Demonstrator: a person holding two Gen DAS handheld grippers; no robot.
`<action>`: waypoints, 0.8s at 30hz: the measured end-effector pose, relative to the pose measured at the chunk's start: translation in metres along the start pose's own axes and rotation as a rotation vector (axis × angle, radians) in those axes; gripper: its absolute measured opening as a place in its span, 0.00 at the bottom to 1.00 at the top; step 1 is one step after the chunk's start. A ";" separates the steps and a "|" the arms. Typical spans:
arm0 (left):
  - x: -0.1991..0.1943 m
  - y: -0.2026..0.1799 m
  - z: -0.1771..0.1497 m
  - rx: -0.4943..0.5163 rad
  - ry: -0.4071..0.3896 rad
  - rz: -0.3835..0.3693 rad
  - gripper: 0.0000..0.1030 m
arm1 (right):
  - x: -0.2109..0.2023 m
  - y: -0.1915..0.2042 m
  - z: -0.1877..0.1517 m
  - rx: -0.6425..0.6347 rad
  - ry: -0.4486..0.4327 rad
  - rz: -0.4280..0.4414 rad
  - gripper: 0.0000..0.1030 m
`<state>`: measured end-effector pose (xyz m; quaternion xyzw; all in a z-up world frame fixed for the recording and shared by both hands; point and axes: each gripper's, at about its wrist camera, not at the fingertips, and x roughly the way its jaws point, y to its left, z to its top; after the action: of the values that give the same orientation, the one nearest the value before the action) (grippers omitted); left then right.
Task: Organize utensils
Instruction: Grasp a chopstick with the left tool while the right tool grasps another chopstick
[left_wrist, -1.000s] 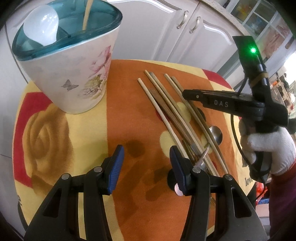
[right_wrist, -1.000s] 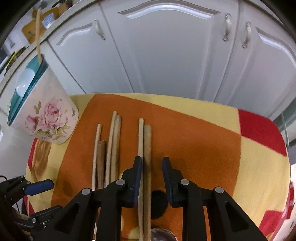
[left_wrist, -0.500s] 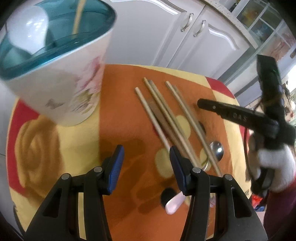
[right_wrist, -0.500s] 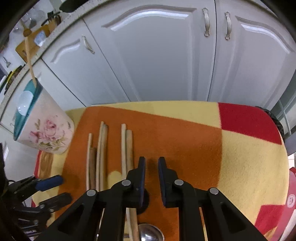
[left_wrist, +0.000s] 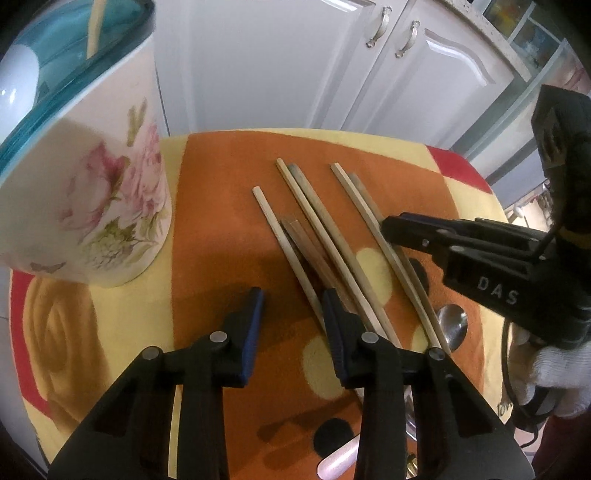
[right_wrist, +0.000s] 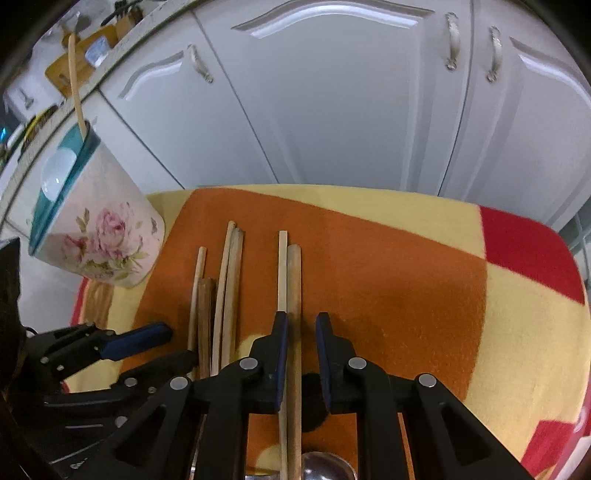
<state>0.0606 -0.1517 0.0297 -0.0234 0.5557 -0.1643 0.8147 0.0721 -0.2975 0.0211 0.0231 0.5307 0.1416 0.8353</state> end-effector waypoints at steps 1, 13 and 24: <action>-0.001 0.002 -0.001 -0.003 -0.003 -0.007 0.30 | -0.001 -0.001 -0.001 -0.007 -0.001 -0.012 0.13; 0.002 0.010 0.002 -0.041 -0.009 -0.050 0.05 | -0.011 -0.024 -0.012 0.029 -0.005 -0.093 0.07; -0.008 0.030 -0.008 -0.062 0.030 -0.044 0.09 | -0.010 -0.040 -0.001 0.083 0.013 -0.026 0.14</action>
<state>0.0580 -0.1198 0.0274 -0.0581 0.5718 -0.1651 0.8015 0.0756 -0.3382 0.0223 0.0500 0.5418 0.1088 0.8319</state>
